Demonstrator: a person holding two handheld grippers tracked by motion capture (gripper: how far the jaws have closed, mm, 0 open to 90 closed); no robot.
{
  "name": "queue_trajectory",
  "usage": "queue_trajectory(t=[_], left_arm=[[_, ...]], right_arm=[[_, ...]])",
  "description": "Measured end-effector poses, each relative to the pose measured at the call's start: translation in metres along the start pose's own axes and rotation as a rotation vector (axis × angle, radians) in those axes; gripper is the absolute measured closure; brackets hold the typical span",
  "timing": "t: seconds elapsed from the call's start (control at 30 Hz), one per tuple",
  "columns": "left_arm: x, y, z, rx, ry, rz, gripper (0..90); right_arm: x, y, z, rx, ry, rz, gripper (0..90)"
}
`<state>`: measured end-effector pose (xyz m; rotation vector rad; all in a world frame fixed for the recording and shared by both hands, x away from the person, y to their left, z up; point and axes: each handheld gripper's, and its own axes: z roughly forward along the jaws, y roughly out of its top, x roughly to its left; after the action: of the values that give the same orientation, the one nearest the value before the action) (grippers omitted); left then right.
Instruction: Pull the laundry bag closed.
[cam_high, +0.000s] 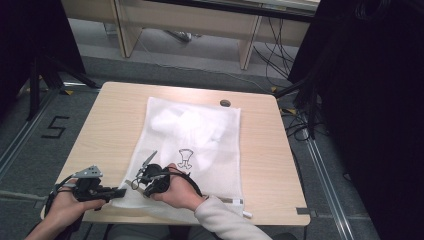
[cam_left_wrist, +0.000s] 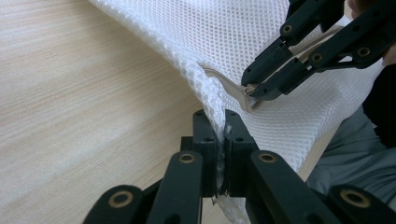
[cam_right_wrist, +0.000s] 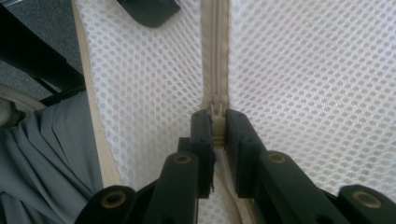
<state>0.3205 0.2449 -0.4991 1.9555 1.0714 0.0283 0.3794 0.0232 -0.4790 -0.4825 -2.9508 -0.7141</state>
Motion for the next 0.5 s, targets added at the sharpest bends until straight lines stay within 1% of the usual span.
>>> queue_trajectory(t=[0.07, 0.23, 0.27, 0.3, 0.37, 0.5], left_arm=[[-0.0003, 0.0001, 0.0002, 0.003, 0.002, 0.005, 85.4], [-0.0006, -0.0001, 0.0005, 0.002, 0.012, 0.008, 85.4], [-0.0006, -0.0001, 0.0005, 0.002, 0.012, 0.008, 85.3], [-0.0003, -0.0002, 0.0011, -0.005, 0.002, -0.002, 85.4], [0.0001, -0.0002, 0.0008, 0.005, -0.001, 0.003, 85.3], [0.0000, -0.0002, 0.0007, 0.003, 0.002, 0.003, 85.3]], right_arm=[[0.0000, -0.0014, -0.0006, 0.003, -0.004, 0.009, 82.3], [-0.0011, -0.0027, -0.0012, 0.011, 0.000, -0.003, 82.3], [-0.0011, -0.0027, -0.0012, 0.011, 0.000, -0.003, 82.3], [-0.0013, -0.0038, -0.0011, 0.008, -0.002, -0.002, 82.3], [-0.0014, -0.0050, -0.0016, 0.009, -0.006, 0.003, 82.3], [-0.0024, -0.0080, -0.0034, 0.008, -0.002, 0.004, 82.3]])
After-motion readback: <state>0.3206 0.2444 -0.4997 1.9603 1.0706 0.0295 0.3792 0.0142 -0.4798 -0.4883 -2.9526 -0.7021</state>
